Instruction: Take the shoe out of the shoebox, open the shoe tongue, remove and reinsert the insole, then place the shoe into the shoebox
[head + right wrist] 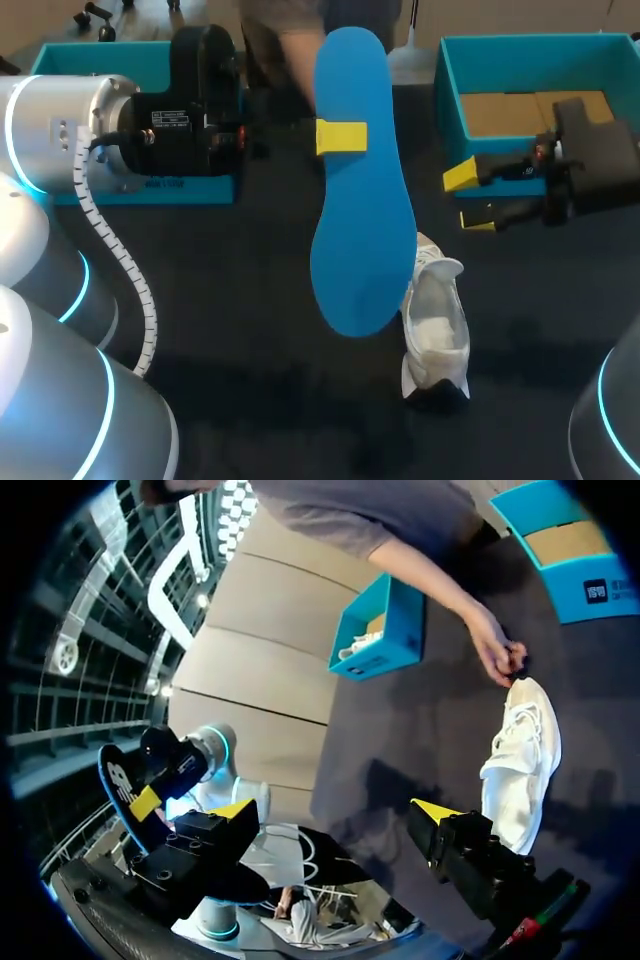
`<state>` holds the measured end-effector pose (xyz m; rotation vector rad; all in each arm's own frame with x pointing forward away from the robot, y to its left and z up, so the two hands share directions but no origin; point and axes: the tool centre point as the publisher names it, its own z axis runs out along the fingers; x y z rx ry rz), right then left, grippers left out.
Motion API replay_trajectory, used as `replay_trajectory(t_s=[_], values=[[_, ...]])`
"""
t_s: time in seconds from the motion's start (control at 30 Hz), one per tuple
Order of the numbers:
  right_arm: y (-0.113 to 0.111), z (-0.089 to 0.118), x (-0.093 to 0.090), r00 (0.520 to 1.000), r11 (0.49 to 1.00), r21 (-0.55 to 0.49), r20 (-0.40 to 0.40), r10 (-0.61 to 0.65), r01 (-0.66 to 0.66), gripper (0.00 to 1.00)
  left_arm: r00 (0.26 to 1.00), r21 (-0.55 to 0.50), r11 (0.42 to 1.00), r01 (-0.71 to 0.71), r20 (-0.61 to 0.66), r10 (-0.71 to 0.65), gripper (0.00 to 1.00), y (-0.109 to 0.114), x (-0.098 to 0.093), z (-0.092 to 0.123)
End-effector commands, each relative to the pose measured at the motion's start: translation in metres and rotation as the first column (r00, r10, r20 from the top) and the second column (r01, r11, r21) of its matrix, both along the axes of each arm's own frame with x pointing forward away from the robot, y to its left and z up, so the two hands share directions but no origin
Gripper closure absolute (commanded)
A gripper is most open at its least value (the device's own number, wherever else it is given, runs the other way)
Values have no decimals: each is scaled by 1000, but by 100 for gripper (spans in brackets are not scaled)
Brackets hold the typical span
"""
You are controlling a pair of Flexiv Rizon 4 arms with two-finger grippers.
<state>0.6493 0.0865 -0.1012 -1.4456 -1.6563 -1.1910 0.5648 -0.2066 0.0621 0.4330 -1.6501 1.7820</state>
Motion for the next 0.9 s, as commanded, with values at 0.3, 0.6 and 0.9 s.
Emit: replay_trajectory(t_s=[0.3, 0.6, 0.9], values=[[4, 6, -4, 1000, 1000, -17, 1, -9, 9, 0, 982, -19, 996, -82, 169, 84, 100, 3, 8, -14], [4, 6, -4, 1000, 1000, -17, 1, -9, 9, 0, 880, -29, 999, -44, 472, 53, 100, 10, 22, -29], [4, 6, -4, 1000, 1000, -17, 1, -9, 9, 0, 681, -65, 994, -83, 725, 104, 100, 15, 39, -40]])
